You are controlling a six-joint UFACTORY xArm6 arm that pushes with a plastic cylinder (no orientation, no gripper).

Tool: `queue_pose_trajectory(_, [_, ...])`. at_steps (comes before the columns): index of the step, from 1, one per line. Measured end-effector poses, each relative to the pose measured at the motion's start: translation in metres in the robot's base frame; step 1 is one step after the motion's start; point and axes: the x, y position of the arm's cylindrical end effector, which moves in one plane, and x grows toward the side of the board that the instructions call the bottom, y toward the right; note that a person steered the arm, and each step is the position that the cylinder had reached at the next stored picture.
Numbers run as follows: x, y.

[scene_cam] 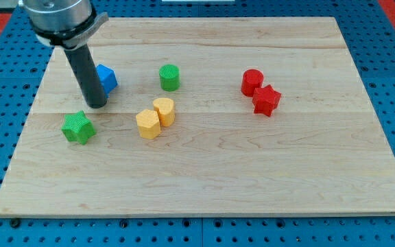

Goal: Push the triangle to the top right of green circle

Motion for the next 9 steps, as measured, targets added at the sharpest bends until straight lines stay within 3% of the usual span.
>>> queue_pose_trajectory(2, [-0.072, 0.003])
queue_pose_trajectory(3, [-0.064, 0.028])
queue_pose_trajectory(4, [-0.025, 0.029])
queue_pose_trajectory(6, [-0.042, -0.059])
queue_pose_trajectory(7, [-0.072, -0.044])
queue_pose_trajectory(9, [-0.111, 0.041])
